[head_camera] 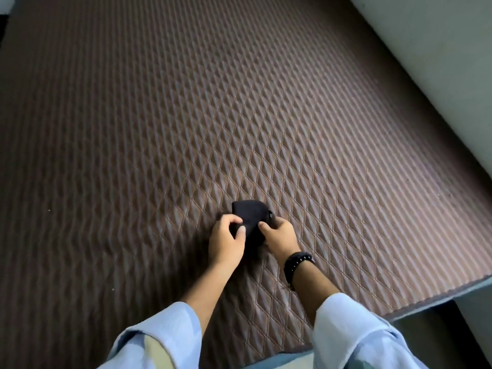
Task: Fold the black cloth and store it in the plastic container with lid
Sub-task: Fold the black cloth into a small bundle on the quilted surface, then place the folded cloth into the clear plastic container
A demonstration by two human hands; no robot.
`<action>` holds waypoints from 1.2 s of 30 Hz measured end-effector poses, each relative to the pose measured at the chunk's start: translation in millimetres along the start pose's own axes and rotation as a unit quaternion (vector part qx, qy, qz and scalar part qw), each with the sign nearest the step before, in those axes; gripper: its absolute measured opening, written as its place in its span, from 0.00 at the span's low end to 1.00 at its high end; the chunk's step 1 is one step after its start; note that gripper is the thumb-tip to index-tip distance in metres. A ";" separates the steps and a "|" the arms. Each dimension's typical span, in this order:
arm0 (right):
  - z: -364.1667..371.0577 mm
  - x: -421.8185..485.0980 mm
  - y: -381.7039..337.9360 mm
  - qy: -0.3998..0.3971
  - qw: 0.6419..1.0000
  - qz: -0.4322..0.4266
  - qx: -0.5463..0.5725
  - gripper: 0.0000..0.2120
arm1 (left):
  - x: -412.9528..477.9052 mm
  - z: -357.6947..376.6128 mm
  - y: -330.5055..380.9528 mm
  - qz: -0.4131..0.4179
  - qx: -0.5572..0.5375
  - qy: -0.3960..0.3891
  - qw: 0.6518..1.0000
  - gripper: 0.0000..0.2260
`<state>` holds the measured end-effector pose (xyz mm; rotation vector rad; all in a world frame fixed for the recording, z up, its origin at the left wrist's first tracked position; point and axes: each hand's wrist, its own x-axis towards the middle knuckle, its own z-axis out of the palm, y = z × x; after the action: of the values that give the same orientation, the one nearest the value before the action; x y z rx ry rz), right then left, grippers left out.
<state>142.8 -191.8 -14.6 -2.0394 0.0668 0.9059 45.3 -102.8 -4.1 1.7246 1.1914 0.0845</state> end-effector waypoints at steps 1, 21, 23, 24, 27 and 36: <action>-8.4 -12.9 4.8 -0.005 0.996 0.017 0.087 0.04 | -8.3 0.4 8.1 -0.047 -0.063 0.005 0.997 0.17; -449.1 -467.3 141.2 0.404 0.883 -0.077 0.225 0.05 | -510.7 173.2 256.8 0.219 0.029 -0.502 0.836 0.08; -480.1 -515.5 159.1 0.435 0.866 -0.074 0.236 0.05 | -566.2 188.8 269.8 0.237 0.037 -0.504 0.830 0.08; -497.2 -538.5 167.8 0.448 0.858 -0.075 0.239 0.06 | -593.5 196.4 277.0 0.250 0.042 -0.504 0.826 0.08; -543.2 -591.1 190.0 0.509 0.830 -0.067 0.219 0.09 | -660.0 215.9 296.7 0.311 0.066 -0.498 0.807 0.07; -635.5 -628.1 257.7 0.581 0.789 0.093 0.174 0.09 | -762.2 309.6 325.4 0.537 0.250 -0.412 0.692 0.12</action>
<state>-46.0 -993.7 417.0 -1.9401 1.0348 -0.3799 38.9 -879.4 419.5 2.3211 -0.6184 -0.3232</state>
